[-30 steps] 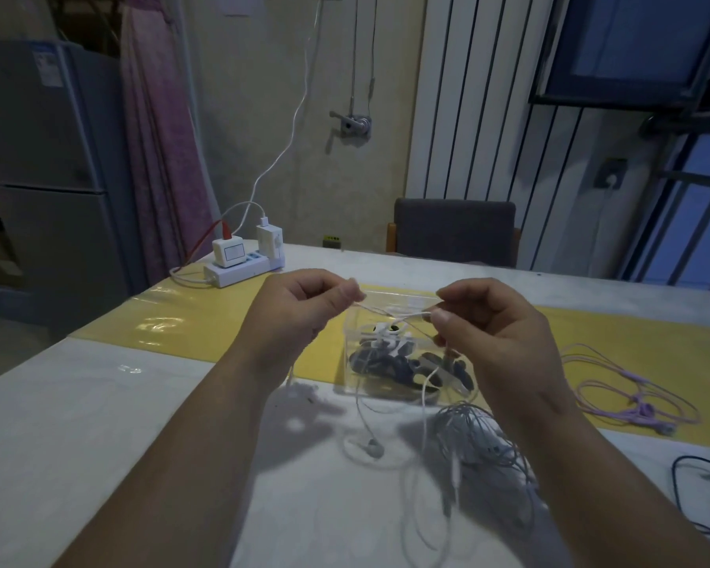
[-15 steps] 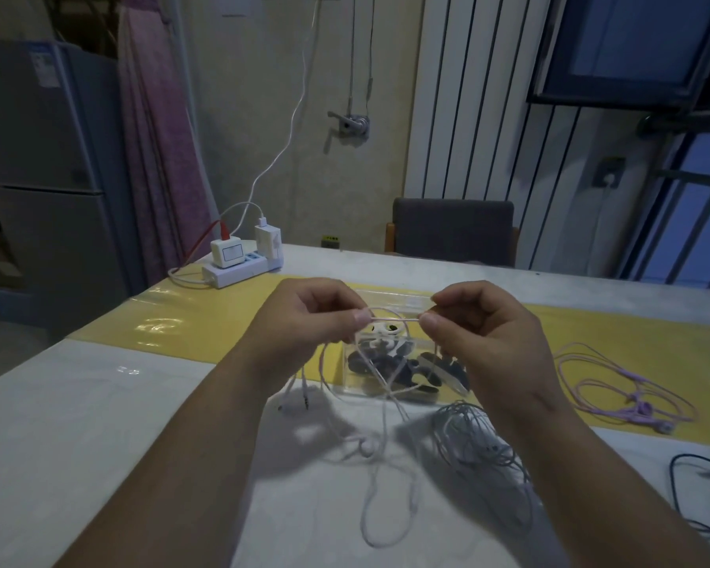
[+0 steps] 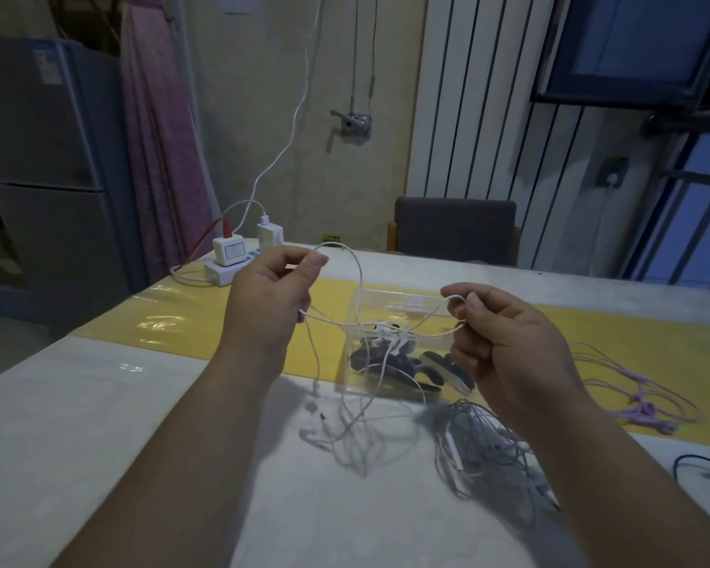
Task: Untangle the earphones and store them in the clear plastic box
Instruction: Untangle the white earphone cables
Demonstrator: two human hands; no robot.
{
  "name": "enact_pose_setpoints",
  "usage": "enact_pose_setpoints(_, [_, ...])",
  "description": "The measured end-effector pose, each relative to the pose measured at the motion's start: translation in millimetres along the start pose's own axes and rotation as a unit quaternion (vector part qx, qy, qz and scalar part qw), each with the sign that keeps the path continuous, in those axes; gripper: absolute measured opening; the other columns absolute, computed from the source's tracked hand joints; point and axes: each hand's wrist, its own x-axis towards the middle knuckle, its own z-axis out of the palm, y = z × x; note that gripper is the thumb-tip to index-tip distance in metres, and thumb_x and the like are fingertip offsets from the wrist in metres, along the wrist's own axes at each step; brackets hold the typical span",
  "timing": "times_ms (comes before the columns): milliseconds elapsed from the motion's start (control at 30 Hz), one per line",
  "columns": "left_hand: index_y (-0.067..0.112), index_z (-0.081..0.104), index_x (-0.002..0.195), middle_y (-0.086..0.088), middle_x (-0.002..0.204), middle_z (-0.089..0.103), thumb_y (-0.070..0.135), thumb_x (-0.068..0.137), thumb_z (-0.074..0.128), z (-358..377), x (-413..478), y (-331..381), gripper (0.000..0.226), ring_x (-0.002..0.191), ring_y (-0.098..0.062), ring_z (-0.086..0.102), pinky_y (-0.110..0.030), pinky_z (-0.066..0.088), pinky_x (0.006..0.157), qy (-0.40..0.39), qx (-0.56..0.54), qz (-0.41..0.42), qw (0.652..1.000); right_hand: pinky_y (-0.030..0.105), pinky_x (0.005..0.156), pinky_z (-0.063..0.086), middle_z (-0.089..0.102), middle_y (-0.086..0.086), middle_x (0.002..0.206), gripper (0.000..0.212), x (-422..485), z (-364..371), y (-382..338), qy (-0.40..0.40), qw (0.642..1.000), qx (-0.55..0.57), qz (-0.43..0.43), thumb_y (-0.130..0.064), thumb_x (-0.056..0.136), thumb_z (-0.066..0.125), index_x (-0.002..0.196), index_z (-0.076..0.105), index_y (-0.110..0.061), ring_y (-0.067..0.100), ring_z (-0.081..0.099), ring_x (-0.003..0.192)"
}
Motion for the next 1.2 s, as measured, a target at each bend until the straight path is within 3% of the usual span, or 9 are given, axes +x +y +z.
enact_pose_setpoints(233, [0.021, 0.070, 0.080, 0.010, 0.057, 0.050, 0.027, 0.088, 0.069, -3.6, 4.3, -8.5, 0.010, 0.047, -0.003, 0.040, -0.025, 0.036, 0.054, 0.143, 0.066, -0.001, 0.987, 0.021, 0.043, 0.017, 0.037, -0.003, 0.055, 0.023, 0.2, -4.4, -5.6, 0.018, 0.973, 0.229, 0.014, -0.015, 0.093, 0.040, 0.073, 0.049, -0.018, 0.009, 0.021, 0.040])
enact_pose_setpoints(333, [0.021, 0.068, 0.080, 0.010, 0.057, 0.050, 0.028, 0.089, 0.068, -2.5, 2.4, -7.0, 0.012, 0.045, -0.001, 0.039, -0.022, 0.034, 0.051, 0.166, 0.082, 0.023, 0.982, 0.028, 0.048, 0.013, 0.021, -0.002, 0.052, 0.036, -4.1, -0.9, -4.6, -0.029, 0.981, 0.192, 0.014, -0.035, 0.085, 0.051, 0.058, 0.036, -0.017, 0.014, 0.013, 0.048])
enact_pose_setpoints(400, [0.019, 0.068, 0.077, 0.014, 0.049, 0.048, 0.025, 0.088, 0.068, -1.5, 1.4, -4.9, 0.013, 0.045, -0.002, 0.039, -0.021, 0.034, 0.050, 0.158, 0.071, 0.022, 0.985, 0.029, 0.052, 0.022, 0.022, -0.002, 0.050, 0.039, -4.5, 1.2, -2.0, -0.049, 0.990, 0.134, -0.017, -0.021, 0.079, 0.060, 0.052, 0.032, -0.019, 0.017, 0.018, 0.051])
enact_pose_setpoints(500, [0.019, 0.065, 0.066, 0.016, 0.045, 0.051, 0.017, 0.085, 0.070, -1.3, 0.6, -3.1, 0.020, 0.050, -0.003, 0.045, -0.023, 0.037, 0.057, 0.126, 0.063, 0.004, 0.990, 0.028, 0.060, 0.038, 0.032, 0.002, 0.055, 0.043, -2.3, 2.9, 4.7, -0.087, 0.991, 0.088, -0.044, -0.006, 0.063, 0.073, 0.050, 0.035, -0.020, 0.018, 0.033, 0.058])
enact_pose_setpoints(600, [0.016, 0.069, 0.066, 0.011, 0.053, 0.052, 0.022, 0.082, 0.072, -1.7, -0.5, -3.9, 0.018, 0.055, -0.012, 0.042, -0.027, 0.033, 0.055, 0.079, 0.065, -0.014, 0.995, 0.027, 0.060, 0.042, 0.037, 0.002, 0.059, 0.051, -1.6, 2.8, 8.6, -0.128, 0.988, 0.084, -0.032, -0.018, 0.052, 0.090, 0.054, 0.039, -0.022, 0.017, 0.038, 0.060])
enact_pose_setpoints(733, [0.012, 0.074, 0.085, 0.001, 0.072, 0.063, 0.020, 0.086, 0.066, -1.8, -3.4, 0.9, 0.012, 0.060, -0.014, 0.048, -0.021, 0.034, 0.049, -0.035, -0.065, -0.084, 0.994, 0.027, 0.051, 0.037, 0.046, 0.004, 0.061, 0.031, -3.5, 5.6, 9.0, -0.118, 0.993, 0.020, -0.025, -0.003, 0.067, 0.074, 0.060, 0.048, -0.020, 0.017, 0.042, 0.054])
enact_pose_setpoints(833, [0.012, 0.073, 0.090, -0.005, 0.080, 0.065, 0.025, 0.081, 0.064, -2.6, -5.0, 3.5, 0.018, 0.065, -0.016, 0.057, -0.022, 0.038, 0.049, -0.154, -0.132, -0.106, 0.974, 0.026, 0.043, 0.038, 0.049, 0.006, 0.064, 0.023, -7.4, 10.0, 12.6, -0.106, 0.989, -0.101, -0.037, -0.003, 0.070, 0.077, 0.071, 0.057, -0.016, 0.016, 0.043, 0.049])
enact_pose_setpoints(1033, [0.010, 0.069, 0.092, -0.008, 0.076, 0.061, 0.040, 0.084, 0.052, -3.6, -6.3, 2.2, 0.035, 0.065, -0.017, 0.052, -0.025, 0.035, 0.050, -0.218, -0.141, -0.112, 0.959, 0.021, 0.040, 0.030, 0.042, 0.003, 0.058, 0.012, -8.4, 14.7, 18.7, -0.076, 0.974, -0.211, -0.038, -0.008, 0.087, 0.068, 0.095, 0.063, -0.015, 0.011, 0.035, 0.043])
enact_pose_setpoints(1200, [0.020, 0.057, 0.079, -0.008, 0.066, 0.053, 0.060, 0.065, 0.076, -7.1, -1.7, 0.2, 0.046, 0.059, -0.017, 0.045, -0.026, 0.030, 0.048, -0.293, -0.203, -0.131, 0.925, 0.015, 0.045, 0.033, 0.042, -0.001, 0.049, 0.017, -9.3, 17.7, 24.1, -0.099, 0.949, -0.294, -0.049, -0.016, 0.091, 0.064, 0.104, 0.062, -0.026, 0.007, 0.043, 0.042])
